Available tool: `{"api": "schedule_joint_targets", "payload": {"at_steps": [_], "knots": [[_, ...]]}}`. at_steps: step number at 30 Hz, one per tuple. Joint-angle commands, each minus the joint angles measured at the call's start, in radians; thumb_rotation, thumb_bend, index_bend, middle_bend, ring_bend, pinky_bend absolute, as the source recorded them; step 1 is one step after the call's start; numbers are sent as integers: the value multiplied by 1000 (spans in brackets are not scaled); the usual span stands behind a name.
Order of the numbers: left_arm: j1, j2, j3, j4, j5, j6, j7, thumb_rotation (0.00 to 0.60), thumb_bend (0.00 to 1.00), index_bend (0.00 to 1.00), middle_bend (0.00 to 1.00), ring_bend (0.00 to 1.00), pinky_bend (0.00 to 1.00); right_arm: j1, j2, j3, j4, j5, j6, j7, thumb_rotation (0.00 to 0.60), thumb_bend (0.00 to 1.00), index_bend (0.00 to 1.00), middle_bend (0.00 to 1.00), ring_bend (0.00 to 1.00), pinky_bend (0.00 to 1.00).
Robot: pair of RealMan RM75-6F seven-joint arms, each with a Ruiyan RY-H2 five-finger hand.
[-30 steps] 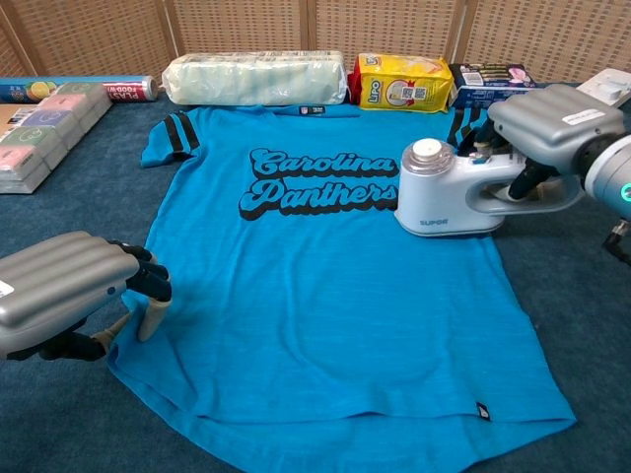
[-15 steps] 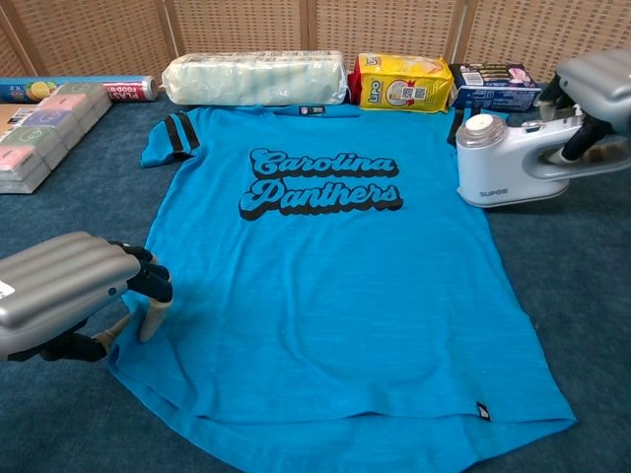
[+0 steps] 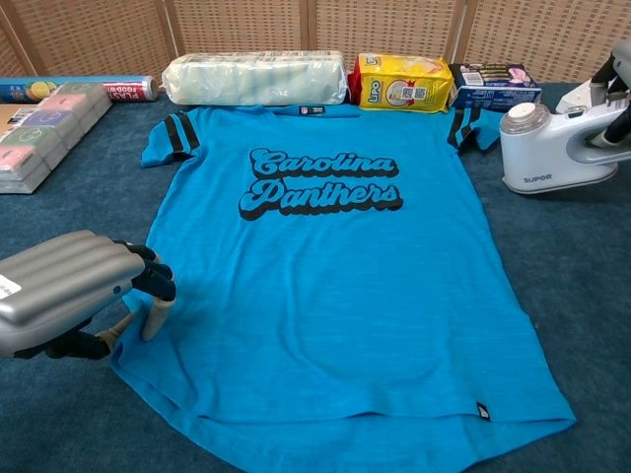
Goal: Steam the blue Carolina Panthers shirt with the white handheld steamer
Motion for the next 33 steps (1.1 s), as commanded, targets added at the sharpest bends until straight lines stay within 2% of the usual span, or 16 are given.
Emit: {"api": "schedule_joint_targets", "payload": {"at_steps": [1, 9, 14, 17, 22, 27, 33], "knots": [[1, 1, 0, -1, -1, 1, 0, 600, 558, 610, 455, 323, 334, 7, -23, -1, 35, 5, -9, 11, 600, 314, 662, 717, 792, 756], [2, 5, 1, -1, -2, 3, -2, 600, 558, 610, 455, 323, 334, 20, -65, 7, 99, 37, -28, -2, 600, 314, 642, 713, 783, 745], [2, 5, 2, 0, -2, 5, -7, 600, 557, 610, 455, 322, 334, 23, -81, 18, 125, 78, -61, -8, 600, 312, 603, 679, 733, 699], [2, 4, 3, 3, -2, 4, -8, 600, 558, 610, 455, 323, 334, 22, -75, 21, 119, 94, -83, -12, 600, 310, 545, 621, 655, 622], [1, 0, 4, 6, -4, 0, -10, 600, 557, 610, 455, 323, 334, 19, -61, 22, 102, 127, -114, -33, 600, 307, 369, 463, 494, 441], [1, -1, 3, 7, -3, 2, -9, 600, 557, 610, 455, 323, 334, 17, -44, 24, 78, 139, -116, -38, 600, 305, 241, 354, 381, 352], [1, -1, 4, 7, -3, 2, -7, 600, 556, 609, 455, 323, 334, 11, -23, 20, 46, 137, -108, -34, 600, 295, 120, 270, 284, 257]]}}
